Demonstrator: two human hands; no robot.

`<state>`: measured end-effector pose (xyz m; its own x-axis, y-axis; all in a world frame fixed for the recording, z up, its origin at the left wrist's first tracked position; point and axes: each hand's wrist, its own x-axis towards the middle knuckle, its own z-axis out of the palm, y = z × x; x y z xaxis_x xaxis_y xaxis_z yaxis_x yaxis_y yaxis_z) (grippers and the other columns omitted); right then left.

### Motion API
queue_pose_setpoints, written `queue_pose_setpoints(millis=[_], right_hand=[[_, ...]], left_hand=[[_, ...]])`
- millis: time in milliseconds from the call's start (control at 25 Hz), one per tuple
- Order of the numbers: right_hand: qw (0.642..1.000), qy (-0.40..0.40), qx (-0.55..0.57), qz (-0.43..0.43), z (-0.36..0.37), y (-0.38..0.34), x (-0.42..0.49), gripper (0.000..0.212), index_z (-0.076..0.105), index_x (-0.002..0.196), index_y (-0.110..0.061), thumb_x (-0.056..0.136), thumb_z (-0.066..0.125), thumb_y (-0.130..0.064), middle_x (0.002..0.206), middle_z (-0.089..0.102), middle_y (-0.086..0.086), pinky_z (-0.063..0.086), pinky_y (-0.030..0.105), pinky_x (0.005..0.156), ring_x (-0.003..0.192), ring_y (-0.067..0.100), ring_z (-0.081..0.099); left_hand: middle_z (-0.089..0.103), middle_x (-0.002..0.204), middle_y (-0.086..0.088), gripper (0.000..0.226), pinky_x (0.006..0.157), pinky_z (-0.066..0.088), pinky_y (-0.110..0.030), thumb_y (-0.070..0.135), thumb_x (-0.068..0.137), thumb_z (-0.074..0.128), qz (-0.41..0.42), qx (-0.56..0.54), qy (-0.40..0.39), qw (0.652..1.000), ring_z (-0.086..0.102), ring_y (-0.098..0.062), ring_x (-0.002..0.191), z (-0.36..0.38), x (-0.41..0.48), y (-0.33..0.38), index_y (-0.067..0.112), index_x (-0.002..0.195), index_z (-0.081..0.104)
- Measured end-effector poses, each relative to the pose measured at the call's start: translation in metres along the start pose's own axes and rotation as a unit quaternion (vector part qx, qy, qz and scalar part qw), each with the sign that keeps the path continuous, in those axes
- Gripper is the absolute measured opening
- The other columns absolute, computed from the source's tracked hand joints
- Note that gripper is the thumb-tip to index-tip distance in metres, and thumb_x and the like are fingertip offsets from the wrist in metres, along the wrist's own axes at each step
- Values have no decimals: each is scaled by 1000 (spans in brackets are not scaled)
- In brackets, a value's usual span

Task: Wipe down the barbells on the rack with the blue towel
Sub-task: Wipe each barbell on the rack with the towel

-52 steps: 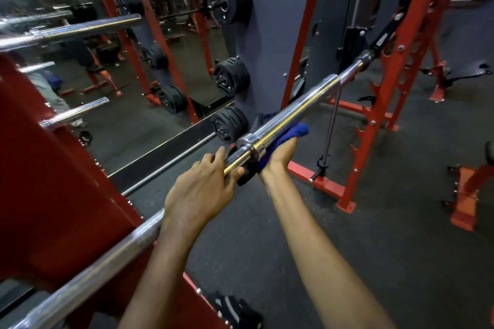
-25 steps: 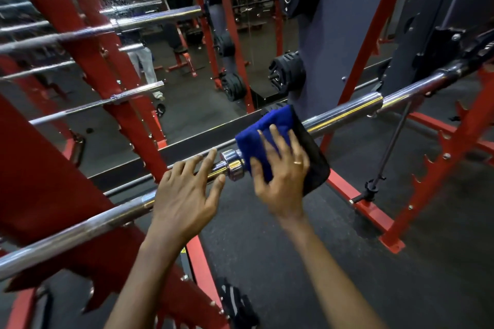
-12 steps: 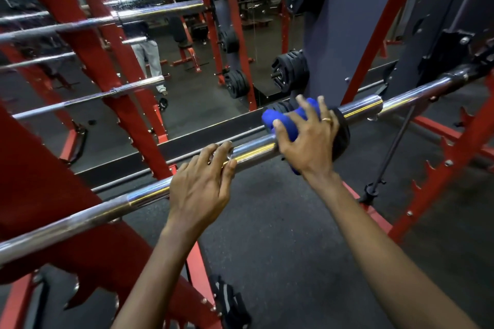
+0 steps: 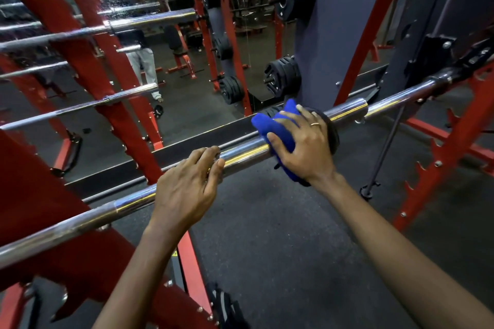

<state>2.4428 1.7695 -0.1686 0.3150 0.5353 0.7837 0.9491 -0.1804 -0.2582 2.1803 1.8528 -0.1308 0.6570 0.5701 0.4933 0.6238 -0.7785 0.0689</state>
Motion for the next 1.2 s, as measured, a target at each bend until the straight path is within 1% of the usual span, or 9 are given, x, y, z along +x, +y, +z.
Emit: queue_pose_setpoints(millis=[200, 360, 440, 560, 680, 760, 880, 1080, 1200], right_hand=[[979, 84, 4, 188, -1, 20, 10, 51, 73, 117, -18, 91, 56, -59, 149, 52, 16, 30, 54, 118, 145, 41, 37], [994, 65, 63, 64, 11, -39, -16, 46, 70, 122, -18, 94, 59, -53, 143, 56, 10, 26, 50, 121, 144, 34, 40], [994, 69, 71, 43, 13, -38, -16, 54, 64, 133, -18, 95, 58, -55, 144, 56, 6, 25, 47, 122, 145, 29, 39], [981, 115, 61, 142, 15, -19, -5, 61, 60, 139, -18, 94, 54, -59, 149, 52, 8, 24, 48, 123, 148, 31, 34], [969, 139, 66, 192, 15, -28, 0, 49, 69, 127, -19, 94, 55, -52, 150, 52, 11, 27, 56, 119, 148, 35, 35], [985, 105, 68, 122, 19, -53, -10, 43, 70, 124, -20, 94, 57, -49, 146, 56, 8, 28, 56, 119, 146, 33, 39], [994, 48, 81, -54, 16, -53, -26, 52, 66, 135, -20, 92, 63, -51, 145, 58, 3, 29, 56, 118, 146, 27, 41], [985, 123, 37, 119, 14, -11, 1, 48, 72, 122, -24, 90, 60, -57, 138, 62, 3, 29, 60, 115, 143, 33, 43], [994, 78, 66, 36, 24, -72, -15, 41, 73, 119, -24, 92, 60, -51, 134, 64, 1, 27, 56, 118, 140, 31, 46]], left_hand=[[48, 152, 7, 56, 89, 50, -34, 62, 105, 23, 17, 1, -66, 998, 58, -17, 124, -3, -6, -10, 35, 153, 32], [59, 91, 5, 45, 55, 45, -34, 62, 103, 27, 6, 82, -24, 996, 63, -19, 76, -1, 6, 5, 27, 113, 52], [59, 76, 3, 40, 55, 44, -36, 54, 104, 27, -23, 57, -45, 997, 64, -25, 72, -2, 20, 8, 26, 91, 52], [63, 72, -3, 42, 64, 47, -36, 42, 104, 30, -129, -85, -173, 973, 66, -28, 75, -13, 50, 0, 20, 78, 55], [71, 100, -9, 39, 69, 47, -32, 37, 106, 32, -185, -148, -303, 923, 68, -21, 84, -18, 68, -5, 14, 98, 62], [69, 106, -10, 56, 81, 48, -39, 55, 105, 20, -187, -101, -183, 960, 66, -31, 97, -13, 53, -5, 19, 106, 63], [60, 80, 4, 41, 71, 35, -36, 47, 107, 21, -80, 20, 0, 997, 62, -25, 79, -12, -7, -5, 26, 99, 56], [57, 132, -3, 56, 102, 35, -41, 45, 103, 35, 15, 116, -26, 993, 54, -25, 117, -2, -46, -41, 18, 150, 44], [59, 134, -5, 54, 106, 35, -43, 46, 103, 31, -16, 117, -14, 993, 55, -27, 121, 3, -42, -28, 17, 146, 49]])
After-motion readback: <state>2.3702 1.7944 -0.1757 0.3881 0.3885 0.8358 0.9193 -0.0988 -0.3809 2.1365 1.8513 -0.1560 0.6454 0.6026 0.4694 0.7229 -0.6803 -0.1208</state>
